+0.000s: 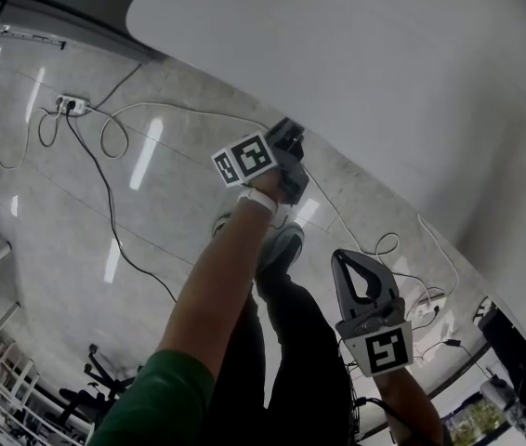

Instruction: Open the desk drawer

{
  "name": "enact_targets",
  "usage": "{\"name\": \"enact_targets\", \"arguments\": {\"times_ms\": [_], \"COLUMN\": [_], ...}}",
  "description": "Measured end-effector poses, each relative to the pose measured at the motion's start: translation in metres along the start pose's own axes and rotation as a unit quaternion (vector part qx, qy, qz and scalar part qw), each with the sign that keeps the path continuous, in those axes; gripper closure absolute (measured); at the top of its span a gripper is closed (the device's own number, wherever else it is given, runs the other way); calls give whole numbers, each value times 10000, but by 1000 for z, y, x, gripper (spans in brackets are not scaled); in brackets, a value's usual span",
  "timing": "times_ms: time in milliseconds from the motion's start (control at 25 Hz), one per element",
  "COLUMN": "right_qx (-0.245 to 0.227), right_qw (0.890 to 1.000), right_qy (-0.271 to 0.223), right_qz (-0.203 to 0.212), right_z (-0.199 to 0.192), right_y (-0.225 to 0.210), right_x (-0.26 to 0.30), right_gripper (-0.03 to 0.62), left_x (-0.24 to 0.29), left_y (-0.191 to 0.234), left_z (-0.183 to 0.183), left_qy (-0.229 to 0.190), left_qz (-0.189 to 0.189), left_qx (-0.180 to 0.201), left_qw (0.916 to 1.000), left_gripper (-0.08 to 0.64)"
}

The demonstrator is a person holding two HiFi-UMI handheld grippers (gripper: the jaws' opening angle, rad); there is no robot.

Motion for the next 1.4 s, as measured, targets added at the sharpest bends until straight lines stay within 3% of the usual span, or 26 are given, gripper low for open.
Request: {"name": "enact_targets", "arguments": {"times_ms": [200,560,960,1400], "right_qx": [23,274,539,623], "right_qw": [9999,9996,9982,9974], "right_qy": [171,114,211,360], "right_qz": [10,-29,-183,-98], "right_z": [-5,-6,-10,-18], "right_y": [3,9,26,59], "right_x": [0,-5,-21,-27], "right_gripper": [591,591,591,591], "left_x": [-3,-27,-92,-145], "left_y": [-2,3,11,22], "left_z": [1,-3,-24,-38], "left_qy": [-359,-266,-410,-170], "left_qz": [84,223,526,773], "left_qx": [-312,-276,-483,-461], "left_qw": [9988,9990,9966,9958], "left_gripper": [537,537,538,538]}}
Point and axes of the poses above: the fingertips, and each gripper's own axes: x forward along the fingers, y to its left, z out of its top, the point moved 1 cm from there along -x, backward along the fingers, and after that the axes turned 3 degrees about -z, right-handed, at the moved point
